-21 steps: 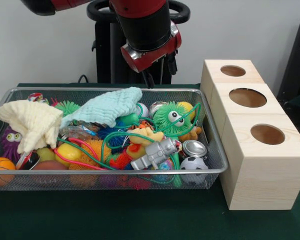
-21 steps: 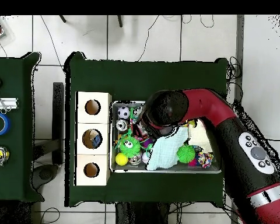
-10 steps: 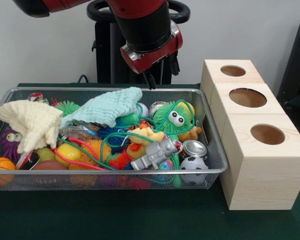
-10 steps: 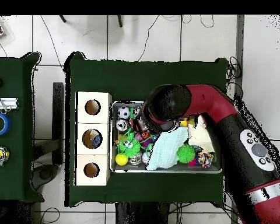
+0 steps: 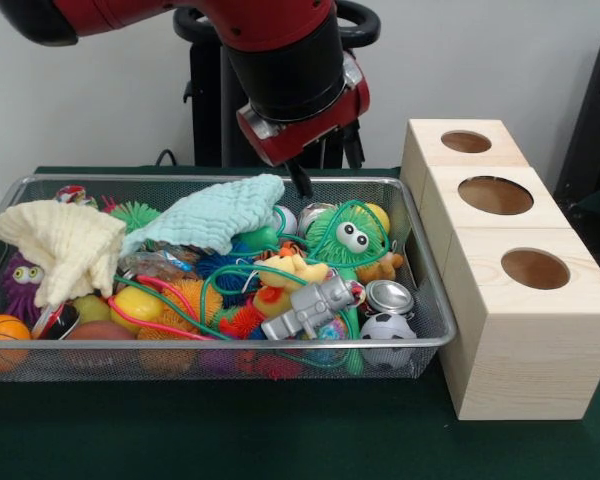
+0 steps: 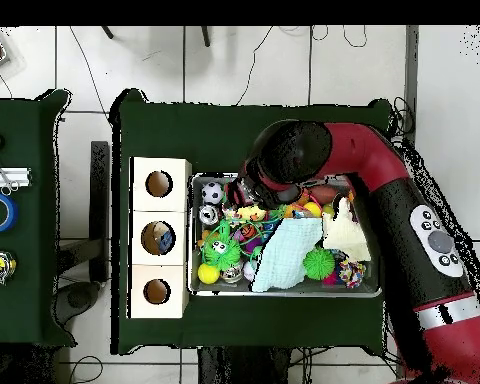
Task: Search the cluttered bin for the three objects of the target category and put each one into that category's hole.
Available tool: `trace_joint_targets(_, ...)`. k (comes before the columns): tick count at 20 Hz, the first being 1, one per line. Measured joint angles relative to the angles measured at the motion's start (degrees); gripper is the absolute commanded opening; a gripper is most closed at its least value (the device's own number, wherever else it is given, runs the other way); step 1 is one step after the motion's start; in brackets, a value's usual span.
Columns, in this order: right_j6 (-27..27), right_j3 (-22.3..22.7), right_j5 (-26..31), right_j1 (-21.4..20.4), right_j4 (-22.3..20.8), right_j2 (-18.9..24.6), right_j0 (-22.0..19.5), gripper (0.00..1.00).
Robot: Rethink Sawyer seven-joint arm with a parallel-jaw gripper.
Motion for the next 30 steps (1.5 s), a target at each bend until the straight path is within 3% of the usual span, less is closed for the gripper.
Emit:
trace_joint_targets(17, 0.0, -2.2, 0.0, -0.2, -5.7, 0.0, -3.3, 1.0)
trace_joint_targets(27, -2.5, -1.9, -0.7, 0.0, -8.4, 0.0, -9.6, 1.0)
trace_joint_targets(30, -3.0, -1.1, -3.5, 0.1, -9.1, 0.0, -11.5, 1.0)
